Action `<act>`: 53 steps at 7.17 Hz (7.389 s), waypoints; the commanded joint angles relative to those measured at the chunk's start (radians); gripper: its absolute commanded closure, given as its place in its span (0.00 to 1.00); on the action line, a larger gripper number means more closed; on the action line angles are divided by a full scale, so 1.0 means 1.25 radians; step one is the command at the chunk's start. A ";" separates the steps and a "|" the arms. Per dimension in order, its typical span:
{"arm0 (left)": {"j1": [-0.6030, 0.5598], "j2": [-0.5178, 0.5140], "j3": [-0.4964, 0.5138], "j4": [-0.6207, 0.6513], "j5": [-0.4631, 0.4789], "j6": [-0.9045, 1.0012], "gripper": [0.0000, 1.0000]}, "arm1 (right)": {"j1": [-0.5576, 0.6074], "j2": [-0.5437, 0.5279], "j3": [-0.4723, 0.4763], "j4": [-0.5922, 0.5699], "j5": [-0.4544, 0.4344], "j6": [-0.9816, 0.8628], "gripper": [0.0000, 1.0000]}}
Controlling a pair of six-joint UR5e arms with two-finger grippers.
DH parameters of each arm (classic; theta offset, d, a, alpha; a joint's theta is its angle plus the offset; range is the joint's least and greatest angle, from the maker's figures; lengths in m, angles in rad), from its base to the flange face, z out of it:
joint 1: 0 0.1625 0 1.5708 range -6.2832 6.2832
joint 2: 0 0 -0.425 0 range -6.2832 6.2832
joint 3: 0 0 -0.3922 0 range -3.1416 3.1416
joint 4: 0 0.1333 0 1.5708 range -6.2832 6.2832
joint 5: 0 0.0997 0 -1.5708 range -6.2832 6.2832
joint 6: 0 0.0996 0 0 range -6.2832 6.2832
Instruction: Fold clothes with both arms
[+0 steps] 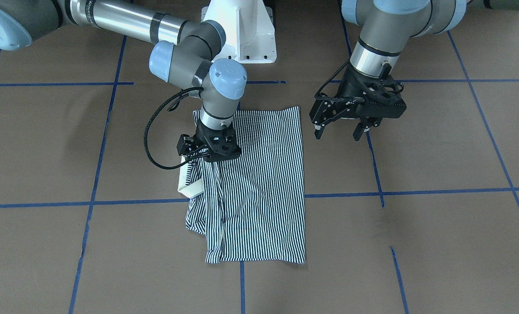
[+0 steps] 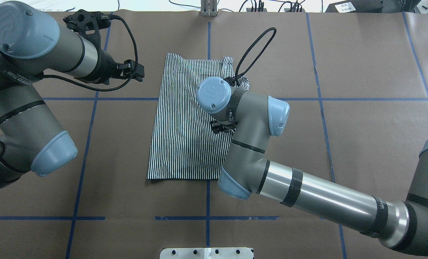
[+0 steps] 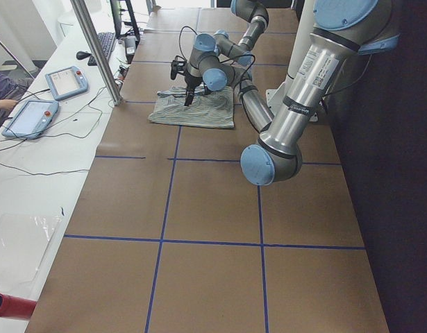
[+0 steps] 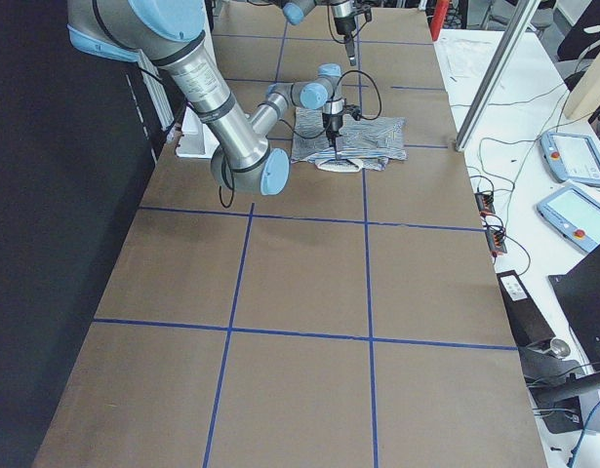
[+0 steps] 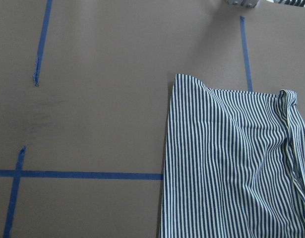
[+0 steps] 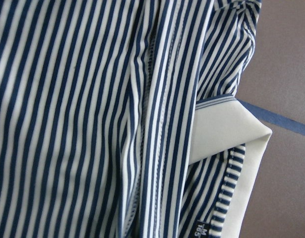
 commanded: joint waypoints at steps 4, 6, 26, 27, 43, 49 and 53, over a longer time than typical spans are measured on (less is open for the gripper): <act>0.001 -0.005 -0.001 0.001 0.000 0.000 0.00 | 0.031 -0.030 0.001 -0.014 0.000 -0.015 0.00; 0.001 -0.006 -0.002 0.001 0.000 0.000 0.00 | 0.080 -0.057 0.027 -0.053 0.003 -0.075 0.00; 0.000 0.000 0.014 -0.025 -0.001 0.001 0.00 | 0.174 0.080 -0.251 0.101 0.021 -0.224 0.00; 0.000 0.000 0.014 -0.025 -0.001 0.001 0.00 | 0.205 0.017 -0.197 0.093 0.021 -0.268 0.00; 0.357 0.078 0.058 -0.016 0.222 -0.642 0.07 | 0.126 -0.142 0.303 0.114 0.297 0.206 0.00; 0.366 0.075 0.061 -0.016 0.221 -0.637 0.16 | 0.126 -0.139 0.302 0.114 0.297 0.206 0.00; 0.366 0.069 0.061 -0.016 0.221 -0.641 0.34 | 0.126 -0.139 0.302 0.114 0.297 0.204 0.00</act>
